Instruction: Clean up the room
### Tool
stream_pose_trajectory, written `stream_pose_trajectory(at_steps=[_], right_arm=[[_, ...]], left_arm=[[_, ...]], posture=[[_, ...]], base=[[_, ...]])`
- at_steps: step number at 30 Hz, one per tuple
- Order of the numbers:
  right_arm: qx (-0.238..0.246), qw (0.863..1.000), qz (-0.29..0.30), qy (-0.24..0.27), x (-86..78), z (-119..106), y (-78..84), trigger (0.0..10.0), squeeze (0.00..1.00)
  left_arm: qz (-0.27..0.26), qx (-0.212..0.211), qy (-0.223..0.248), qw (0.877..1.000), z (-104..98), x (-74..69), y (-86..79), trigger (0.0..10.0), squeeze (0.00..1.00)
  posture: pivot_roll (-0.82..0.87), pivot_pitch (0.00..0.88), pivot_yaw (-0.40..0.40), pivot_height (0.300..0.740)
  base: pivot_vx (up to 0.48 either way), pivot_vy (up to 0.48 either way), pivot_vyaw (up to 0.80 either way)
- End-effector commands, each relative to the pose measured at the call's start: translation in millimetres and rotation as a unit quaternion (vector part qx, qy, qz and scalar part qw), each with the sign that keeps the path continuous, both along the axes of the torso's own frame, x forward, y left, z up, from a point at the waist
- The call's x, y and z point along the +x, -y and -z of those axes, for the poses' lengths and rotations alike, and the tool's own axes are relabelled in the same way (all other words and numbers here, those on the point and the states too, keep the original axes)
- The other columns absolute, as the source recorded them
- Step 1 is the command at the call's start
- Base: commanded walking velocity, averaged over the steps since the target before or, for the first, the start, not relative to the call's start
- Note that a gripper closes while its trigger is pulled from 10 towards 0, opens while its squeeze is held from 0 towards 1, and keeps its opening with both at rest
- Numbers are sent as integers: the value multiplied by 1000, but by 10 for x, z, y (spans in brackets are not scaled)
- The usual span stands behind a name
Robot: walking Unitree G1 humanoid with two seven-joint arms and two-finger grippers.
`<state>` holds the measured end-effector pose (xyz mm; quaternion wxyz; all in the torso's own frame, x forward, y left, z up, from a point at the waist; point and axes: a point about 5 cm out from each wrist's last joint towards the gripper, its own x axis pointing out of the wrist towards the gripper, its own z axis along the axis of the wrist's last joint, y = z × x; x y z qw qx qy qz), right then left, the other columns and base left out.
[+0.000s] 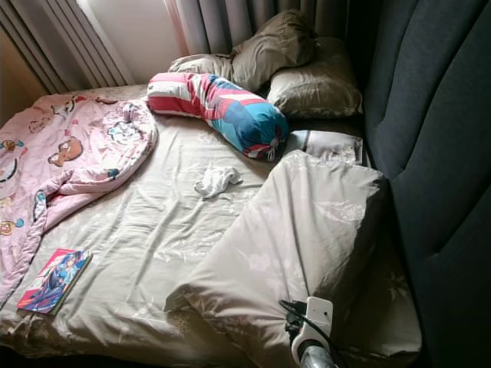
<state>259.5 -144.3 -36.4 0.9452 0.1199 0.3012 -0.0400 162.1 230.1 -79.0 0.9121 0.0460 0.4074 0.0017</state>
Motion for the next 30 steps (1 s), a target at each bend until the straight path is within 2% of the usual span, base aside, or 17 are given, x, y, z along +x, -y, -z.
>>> stream_pose_trajectory(at_steps=[1,10,19,21,27,30], right_arm=[[7,998,-19,-54,-204,168,-89,0,0],[-6,998,-12,-64,-237,194,-27,0,0],[-23,998,2,-66,-213,179,68,0,0],[-34,998,7,-60,-180,153,117,0,0],[-64,995,70,-34,-55,32,365,0,0],[-97,989,114,10,118,-156,538,0,0]], left_arm=[[-8,4,-25,1000,50,-118,-38,10000,0],[-10,6,-24,1000,40,-97,-55,10000,0],[-9,5,-21,1000,36,-47,0,10000,0],[-9,5,-22,1000,37,-35,14,10000,0],[-10,6,-24,1000,34,-22,13,10000,0],[-9,7,-24,1000,32,-20,2,10000,0]], posture=[[95,188,136,660],[83,170,134,660],[73,153,133,660],[69,150,133,660],[57,143,135,660],[48,142,137,660]], base=[[0,0,0],[0,0,0],[0,0,0],[0,0,0],[0,0,0],[0,0,0]])
